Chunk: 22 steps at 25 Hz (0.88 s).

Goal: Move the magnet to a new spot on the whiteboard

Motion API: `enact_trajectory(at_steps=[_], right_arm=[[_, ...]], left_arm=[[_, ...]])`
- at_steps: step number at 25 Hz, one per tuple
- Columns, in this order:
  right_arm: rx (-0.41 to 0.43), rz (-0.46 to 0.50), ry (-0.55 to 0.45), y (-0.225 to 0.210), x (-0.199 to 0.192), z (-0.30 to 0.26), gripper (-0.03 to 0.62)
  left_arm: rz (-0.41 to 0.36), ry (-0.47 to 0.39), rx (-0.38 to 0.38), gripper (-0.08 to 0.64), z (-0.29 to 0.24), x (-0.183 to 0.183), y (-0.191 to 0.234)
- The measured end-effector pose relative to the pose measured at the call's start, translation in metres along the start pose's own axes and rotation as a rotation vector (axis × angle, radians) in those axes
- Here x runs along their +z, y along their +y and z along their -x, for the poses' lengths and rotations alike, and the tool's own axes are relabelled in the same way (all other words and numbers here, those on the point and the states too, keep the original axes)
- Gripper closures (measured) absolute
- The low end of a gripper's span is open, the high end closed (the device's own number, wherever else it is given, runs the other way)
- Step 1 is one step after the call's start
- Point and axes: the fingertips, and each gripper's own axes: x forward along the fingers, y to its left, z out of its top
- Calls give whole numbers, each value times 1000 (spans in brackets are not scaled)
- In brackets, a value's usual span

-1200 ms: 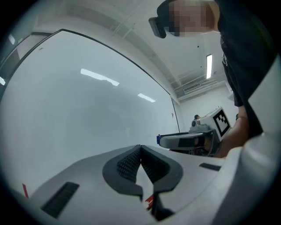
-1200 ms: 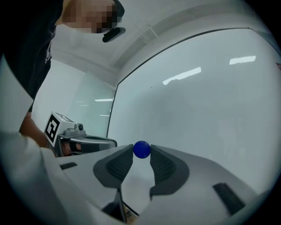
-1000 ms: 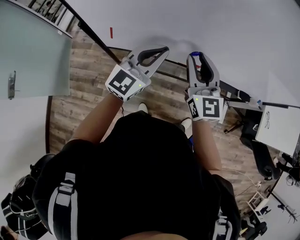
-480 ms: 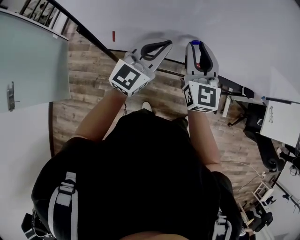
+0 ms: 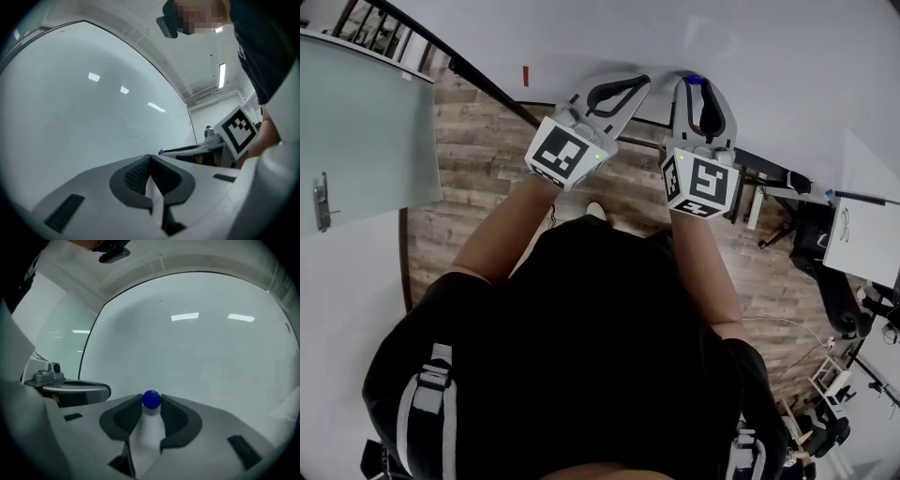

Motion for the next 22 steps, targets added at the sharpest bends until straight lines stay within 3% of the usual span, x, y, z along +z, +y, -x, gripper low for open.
enact_trajectory(at_steps=[15, 22], right_arm=[[-80, 10, 22, -4, -8, -8, 480], [-72, 24, 5, -2, -5, -5, 463]], left_arm=[[14, -15, -17, 555, -4, 4, -2], [27, -11, -10, 555, 1, -1, 1]])
